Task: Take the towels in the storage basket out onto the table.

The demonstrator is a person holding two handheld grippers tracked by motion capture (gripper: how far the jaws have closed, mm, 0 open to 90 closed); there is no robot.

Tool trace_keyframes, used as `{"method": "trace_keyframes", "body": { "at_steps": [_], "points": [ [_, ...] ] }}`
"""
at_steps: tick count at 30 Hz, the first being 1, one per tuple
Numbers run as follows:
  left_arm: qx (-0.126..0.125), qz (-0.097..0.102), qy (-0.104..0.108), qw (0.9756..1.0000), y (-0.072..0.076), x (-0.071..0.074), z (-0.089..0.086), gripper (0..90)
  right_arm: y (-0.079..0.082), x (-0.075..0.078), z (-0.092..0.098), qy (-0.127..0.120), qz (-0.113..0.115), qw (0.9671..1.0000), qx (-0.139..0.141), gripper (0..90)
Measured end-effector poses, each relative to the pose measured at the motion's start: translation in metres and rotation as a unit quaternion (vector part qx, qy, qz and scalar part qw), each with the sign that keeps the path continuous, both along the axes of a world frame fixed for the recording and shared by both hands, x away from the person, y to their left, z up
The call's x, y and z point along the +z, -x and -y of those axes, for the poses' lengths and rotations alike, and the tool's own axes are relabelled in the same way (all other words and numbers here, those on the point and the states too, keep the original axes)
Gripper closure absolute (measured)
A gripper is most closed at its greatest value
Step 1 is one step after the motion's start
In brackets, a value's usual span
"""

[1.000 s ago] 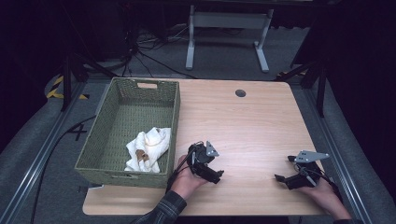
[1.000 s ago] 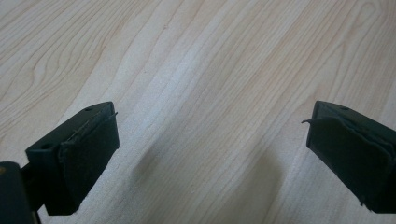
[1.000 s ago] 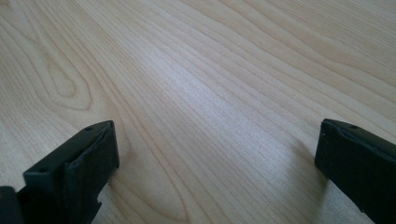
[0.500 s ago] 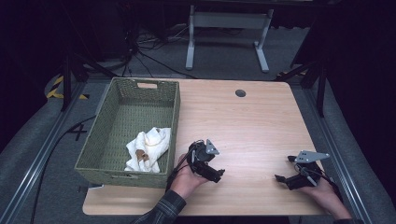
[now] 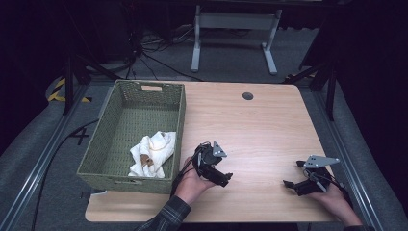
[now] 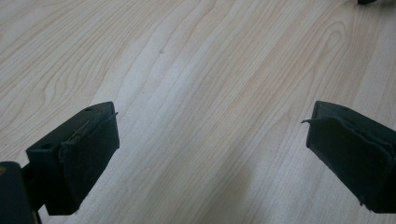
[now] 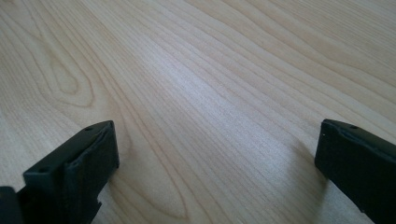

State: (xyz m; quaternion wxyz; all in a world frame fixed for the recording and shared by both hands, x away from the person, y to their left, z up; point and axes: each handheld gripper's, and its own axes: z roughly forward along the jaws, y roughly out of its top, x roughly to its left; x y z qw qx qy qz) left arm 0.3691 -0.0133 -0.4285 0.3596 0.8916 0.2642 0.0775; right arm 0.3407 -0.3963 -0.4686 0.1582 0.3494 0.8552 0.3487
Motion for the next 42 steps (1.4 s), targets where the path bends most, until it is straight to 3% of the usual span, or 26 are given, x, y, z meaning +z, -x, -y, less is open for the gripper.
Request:
{"method": "trace_keyframes", "body": {
  "at_steps": [10,42],
  "points": [
    [-0.001,0.013,0.004,0.9999,-0.002,0.012,0.0,3.4,0.0,0.0,0.0,-0.001,-0.002,1.0,0.0,0.0],
    [-0.002,0.016,0.02,0.9997,-0.015,0.051,-0.015,3.4,0.0,0.0,0.0,-0.001,-0.001,1.0,-0.001,0.0]
  ]
}}
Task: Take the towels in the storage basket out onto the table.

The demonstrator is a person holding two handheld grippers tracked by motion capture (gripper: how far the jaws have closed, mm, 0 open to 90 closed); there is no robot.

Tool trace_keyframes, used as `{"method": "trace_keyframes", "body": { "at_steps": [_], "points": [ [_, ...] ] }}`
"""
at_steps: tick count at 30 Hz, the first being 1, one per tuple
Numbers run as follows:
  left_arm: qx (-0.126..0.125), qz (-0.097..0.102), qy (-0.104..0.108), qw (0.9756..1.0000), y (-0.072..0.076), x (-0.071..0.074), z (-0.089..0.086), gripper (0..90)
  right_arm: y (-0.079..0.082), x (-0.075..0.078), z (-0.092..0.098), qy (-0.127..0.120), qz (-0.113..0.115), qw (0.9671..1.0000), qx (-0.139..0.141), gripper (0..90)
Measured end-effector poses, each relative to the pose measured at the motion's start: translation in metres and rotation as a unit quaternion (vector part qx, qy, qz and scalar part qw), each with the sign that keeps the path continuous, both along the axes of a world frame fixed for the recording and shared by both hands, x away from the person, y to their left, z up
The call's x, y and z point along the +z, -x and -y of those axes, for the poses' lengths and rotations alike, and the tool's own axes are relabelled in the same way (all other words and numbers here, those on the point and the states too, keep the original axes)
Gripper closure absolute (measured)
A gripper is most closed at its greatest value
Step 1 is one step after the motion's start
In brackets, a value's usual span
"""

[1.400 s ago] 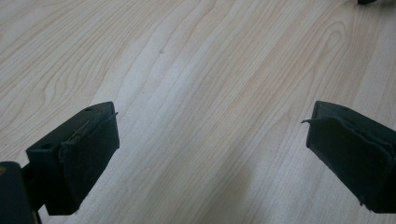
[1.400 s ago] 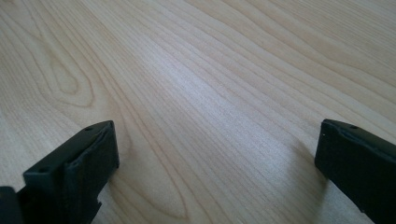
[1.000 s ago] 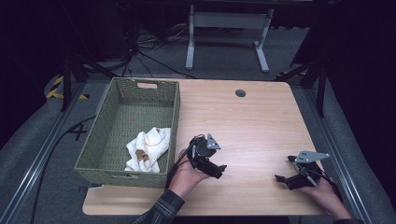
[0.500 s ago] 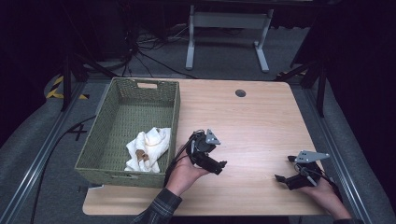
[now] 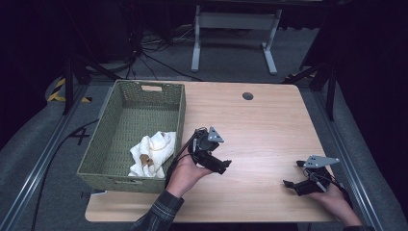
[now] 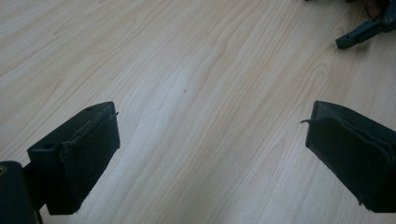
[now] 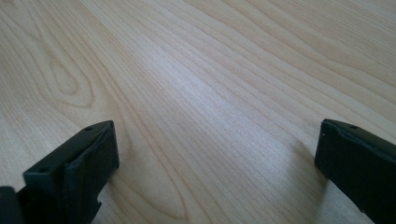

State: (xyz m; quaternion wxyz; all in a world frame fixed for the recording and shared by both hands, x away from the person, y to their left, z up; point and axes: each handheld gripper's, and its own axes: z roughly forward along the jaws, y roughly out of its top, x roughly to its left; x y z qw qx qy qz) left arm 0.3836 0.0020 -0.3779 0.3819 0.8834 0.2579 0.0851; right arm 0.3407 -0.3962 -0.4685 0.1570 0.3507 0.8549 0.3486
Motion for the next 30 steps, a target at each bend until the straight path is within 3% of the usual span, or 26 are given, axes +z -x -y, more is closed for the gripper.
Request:
{"method": "trace_keyframes", "body": {
  "at_steps": [7,17,30],
  "points": [
    [-0.001,0.0,0.008,1.0,-0.004,0.012,-0.008,3.4,0.0,0.0,0.0,0.0,0.0,1.0,0.0,0.0],
    [0.003,-0.008,0.003,1.0,-0.013,0.027,-0.026,3.7,0.0,0.0,0.0,0.0,0.0,1.0,0.0,0.0],
    [0.022,0.003,0.005,0.9997,-0.018,0.039,-0.054,3.8,0.0,0.0,0.0,0.0,0.0,1.0,0.0,0.0]
  ]
}}
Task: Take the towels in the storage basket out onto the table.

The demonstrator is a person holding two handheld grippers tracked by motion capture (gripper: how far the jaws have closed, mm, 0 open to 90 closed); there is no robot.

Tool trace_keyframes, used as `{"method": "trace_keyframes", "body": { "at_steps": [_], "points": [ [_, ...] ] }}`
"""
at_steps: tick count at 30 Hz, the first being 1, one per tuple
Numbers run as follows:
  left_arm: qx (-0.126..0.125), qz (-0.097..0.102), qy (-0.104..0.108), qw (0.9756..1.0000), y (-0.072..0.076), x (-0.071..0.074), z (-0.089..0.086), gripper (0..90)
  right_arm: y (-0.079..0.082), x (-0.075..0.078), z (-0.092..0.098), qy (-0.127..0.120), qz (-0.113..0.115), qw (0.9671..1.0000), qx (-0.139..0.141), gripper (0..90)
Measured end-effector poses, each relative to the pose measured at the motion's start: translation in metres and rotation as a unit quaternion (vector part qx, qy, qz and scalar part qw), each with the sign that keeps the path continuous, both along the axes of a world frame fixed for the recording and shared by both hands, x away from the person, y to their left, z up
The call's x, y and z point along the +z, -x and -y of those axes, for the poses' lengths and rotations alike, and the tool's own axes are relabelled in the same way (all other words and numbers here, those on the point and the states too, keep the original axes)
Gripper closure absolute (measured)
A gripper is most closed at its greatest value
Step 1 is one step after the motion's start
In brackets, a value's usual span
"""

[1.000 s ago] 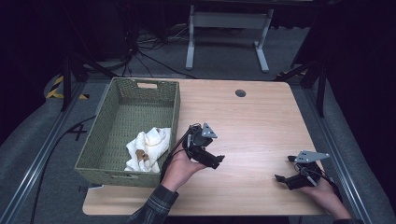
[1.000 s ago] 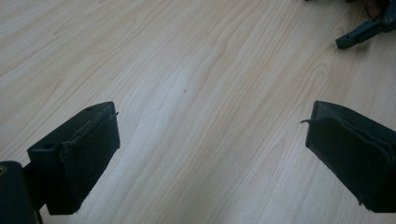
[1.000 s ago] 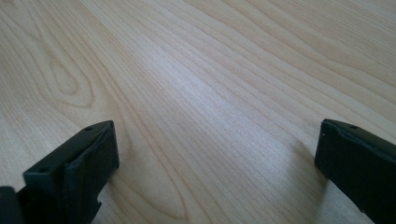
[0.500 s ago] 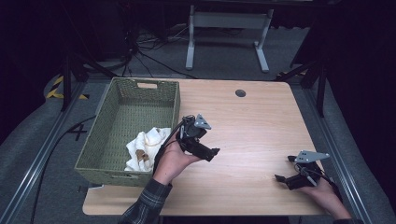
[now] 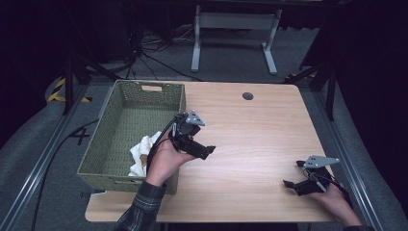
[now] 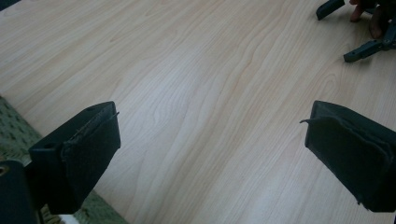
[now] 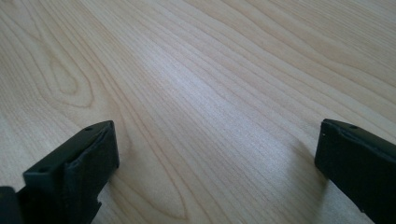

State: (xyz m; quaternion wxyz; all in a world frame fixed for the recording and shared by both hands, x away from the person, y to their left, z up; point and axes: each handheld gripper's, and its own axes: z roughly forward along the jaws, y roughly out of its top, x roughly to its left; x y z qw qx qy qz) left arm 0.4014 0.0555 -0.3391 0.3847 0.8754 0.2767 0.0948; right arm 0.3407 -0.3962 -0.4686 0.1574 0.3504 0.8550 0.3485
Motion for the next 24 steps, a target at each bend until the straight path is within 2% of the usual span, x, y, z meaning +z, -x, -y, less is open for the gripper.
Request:
{"method": "trace_keyframes", "body": {
  "at_steps": [5,6,8,19,24],
  "points": [
    [0.01,0.0,0.009,0.9999,-0.001,0.001,-0.009,4.1,0.0,0.0,0.0,0.0,0.0,1.0,0.0,0.0],
    [0.01,-0.004,0.002,0.9999,-0.001,0.003,-0.012,4.2,0.0,0.0,0.0,0.0,0.0,1.0,-0.001,0.0],
    [0.016,-0.002,0.006,0.9999,-0.002,0.002,-0.016,4.4,0.0,0.0,0.0,0.0,0.0,1.0,0.0,0.0],
    [0.045,-0.003,-0.006,0.999,-0.006,0.003,-0.043,4.6,0.0,0.0,0.0,-0.001,-0.001,1.0,0.0,0.0],
    [0.065,-0.001,-0.002,0.9979,-0.007,0.004,-0.061,4.8,0.0,0.0,0.0,-0.001,-0.001,1.0,0.0,0.0]
  ]
}}
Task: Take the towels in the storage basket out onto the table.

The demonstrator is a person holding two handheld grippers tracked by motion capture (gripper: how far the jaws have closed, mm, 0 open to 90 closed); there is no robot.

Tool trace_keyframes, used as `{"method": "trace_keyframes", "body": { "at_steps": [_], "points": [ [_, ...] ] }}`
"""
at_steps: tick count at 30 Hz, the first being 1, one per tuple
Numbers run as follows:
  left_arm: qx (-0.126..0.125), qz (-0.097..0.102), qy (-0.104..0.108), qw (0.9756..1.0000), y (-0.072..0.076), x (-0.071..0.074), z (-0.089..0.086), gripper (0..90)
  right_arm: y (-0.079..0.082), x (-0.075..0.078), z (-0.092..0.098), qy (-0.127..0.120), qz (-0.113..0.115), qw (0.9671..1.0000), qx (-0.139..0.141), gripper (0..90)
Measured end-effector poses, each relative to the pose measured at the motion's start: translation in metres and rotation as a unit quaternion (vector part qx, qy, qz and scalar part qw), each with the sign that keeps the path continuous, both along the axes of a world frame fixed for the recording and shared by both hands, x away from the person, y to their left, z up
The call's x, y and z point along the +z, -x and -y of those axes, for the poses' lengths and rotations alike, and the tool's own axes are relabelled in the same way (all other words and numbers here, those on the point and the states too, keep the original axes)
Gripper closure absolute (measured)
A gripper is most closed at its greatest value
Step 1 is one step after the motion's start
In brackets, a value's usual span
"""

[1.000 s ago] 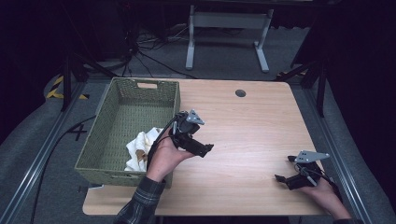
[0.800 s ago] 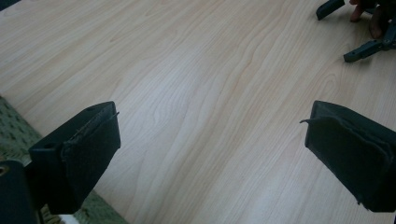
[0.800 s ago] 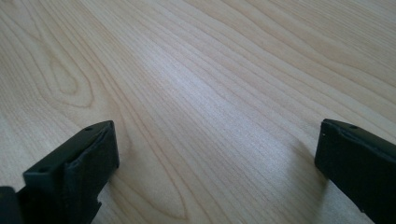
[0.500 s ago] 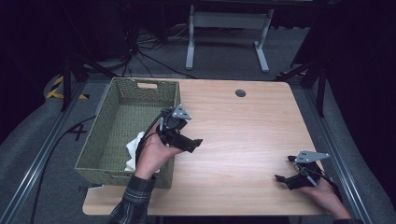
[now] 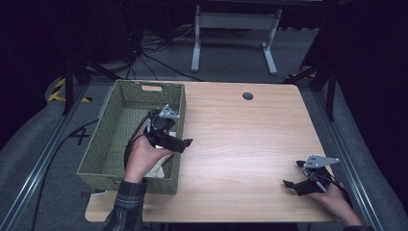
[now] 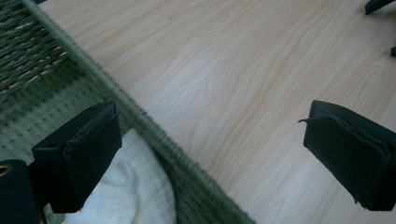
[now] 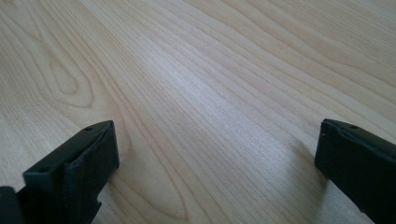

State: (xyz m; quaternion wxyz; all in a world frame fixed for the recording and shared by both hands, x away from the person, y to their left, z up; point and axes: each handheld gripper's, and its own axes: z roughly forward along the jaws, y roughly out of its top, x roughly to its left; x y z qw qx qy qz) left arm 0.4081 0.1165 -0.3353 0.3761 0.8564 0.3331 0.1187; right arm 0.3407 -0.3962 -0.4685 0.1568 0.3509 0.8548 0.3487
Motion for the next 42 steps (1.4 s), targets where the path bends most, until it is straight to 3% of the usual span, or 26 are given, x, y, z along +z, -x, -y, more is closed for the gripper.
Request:
{"method": "trace_keyframes", "body": {
  "at_steps": [7,19,33,42],
  "points": [
    [0.028,0.002,0.002,0.9996,0.0,0.0,-0.022,5.2,0.0,0.0,0.0,0.0,0.0,1.0,0.0,0.0],
    [0.062,-0.018,-0.017,0.9977,-0.003,-0.014,-0.043,6.2,0.0,0.0,0.0,0.0,-0.001,1.0,0.0,0.0],
    [0.073,-0.034,-0.041,0.9959,-0.008,-0.037,-0.051,6.8,0.0,0.0,0.0,0.0,-0.001,1.0,0.0,0.0],
    [0.064,-0.046,-0.066,0.9947,-0.009,-0.055,-0.05,6.8,0.0,0.0,0.0,0.0,-0.001,1.0,0.0,0.0]
  ]
}}
